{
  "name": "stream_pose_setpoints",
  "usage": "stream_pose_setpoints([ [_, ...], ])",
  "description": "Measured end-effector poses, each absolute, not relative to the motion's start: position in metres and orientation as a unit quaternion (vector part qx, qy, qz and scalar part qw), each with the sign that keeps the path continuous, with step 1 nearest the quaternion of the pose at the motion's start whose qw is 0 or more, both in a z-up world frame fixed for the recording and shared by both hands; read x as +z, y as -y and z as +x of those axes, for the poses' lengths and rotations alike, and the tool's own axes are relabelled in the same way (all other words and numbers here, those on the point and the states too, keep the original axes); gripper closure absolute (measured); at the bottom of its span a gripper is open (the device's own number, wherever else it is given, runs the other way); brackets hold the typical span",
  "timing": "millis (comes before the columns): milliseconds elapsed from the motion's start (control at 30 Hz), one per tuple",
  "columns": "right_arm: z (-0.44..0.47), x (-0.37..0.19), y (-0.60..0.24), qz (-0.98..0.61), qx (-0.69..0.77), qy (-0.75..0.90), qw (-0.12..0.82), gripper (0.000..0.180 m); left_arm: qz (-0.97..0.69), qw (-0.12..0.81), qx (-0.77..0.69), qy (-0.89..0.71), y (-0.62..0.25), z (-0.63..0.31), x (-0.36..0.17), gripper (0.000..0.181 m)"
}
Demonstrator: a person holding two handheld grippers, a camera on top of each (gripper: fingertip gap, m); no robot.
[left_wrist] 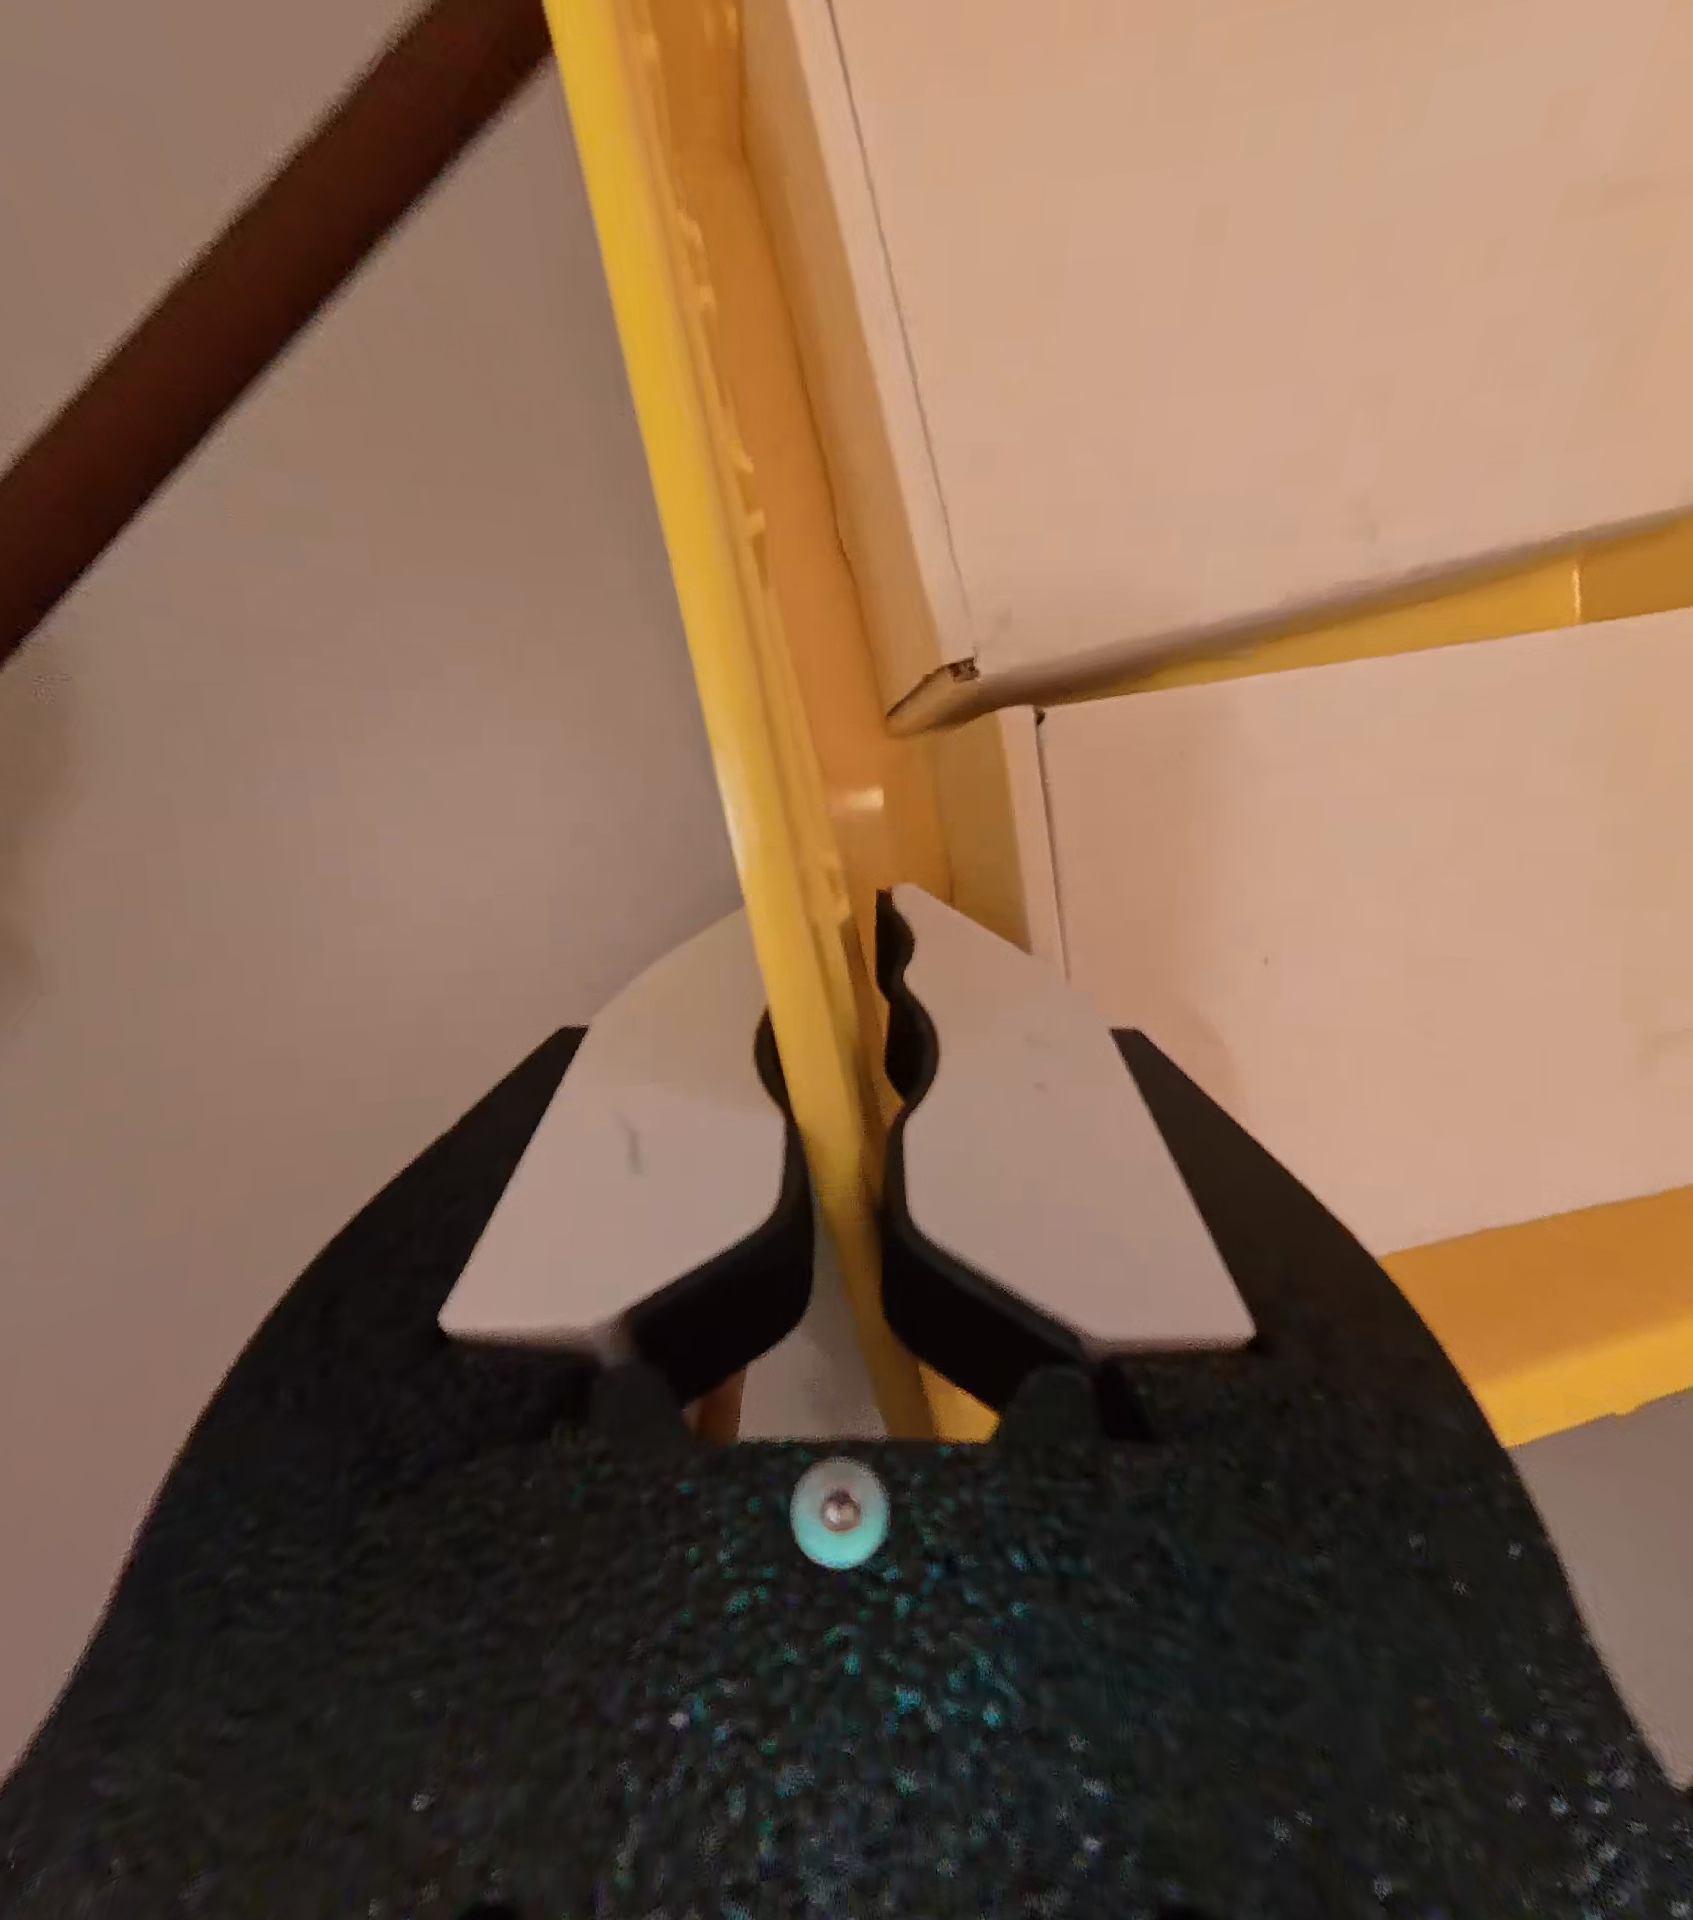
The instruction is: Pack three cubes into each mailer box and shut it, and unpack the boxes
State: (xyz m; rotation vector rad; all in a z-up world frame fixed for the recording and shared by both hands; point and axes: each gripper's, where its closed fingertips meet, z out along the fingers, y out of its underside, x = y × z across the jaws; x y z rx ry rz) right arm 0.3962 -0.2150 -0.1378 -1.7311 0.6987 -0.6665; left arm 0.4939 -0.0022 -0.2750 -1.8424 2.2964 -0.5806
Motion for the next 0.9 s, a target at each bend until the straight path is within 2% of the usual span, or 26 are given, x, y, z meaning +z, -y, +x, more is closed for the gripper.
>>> stream_pose_setpoints([
  [267, 0.362, -0.097, 0.184, -0.718, -0.288, -0.23, 0.59, 0.118, -0.517, 0.046, -0.216, -0.827, -0.086, 0.269, -0.231, 0.171],
  [433, 0.35, -0.119, 0.124, -0.745, -0.223, -0.217, 0.59, 0.118, -0.585, 0.066, -0.238, -0.773, -0.182, 0.106, -0.208, 0.17],
  [500, 0.339, -0.139, 0.082, -0.765, -0.178, -0.217, 0.579, 0.113, -0.631, 0.097, -0.239, -0.732, -0.226, 0.047, -0.2, 0.171],
  [667, 0.262, -0.188, -0.062, -0.821, -0.056, -0.125, 0.555, 0.083, -0.745, 0.183, -0.222, -0.602, -0.33, -0.085, -0.185, 0.17],
  [767, 0.234, -0.19, -0.145, -0.814, -0.045, -0.123, 0.566, 0.076, -0.802, 0.208, -0.191, -0.526, -0.378, -0.154, -0.185, 0.169],
  [900, 0.206, -0.183, -0.241, -0.788, -0.021, -0.168, 0.591, 0.078, -0.849, 0.228, -0.143, -0.456, -0.424, -0.226, -0.195, 0.168],
])
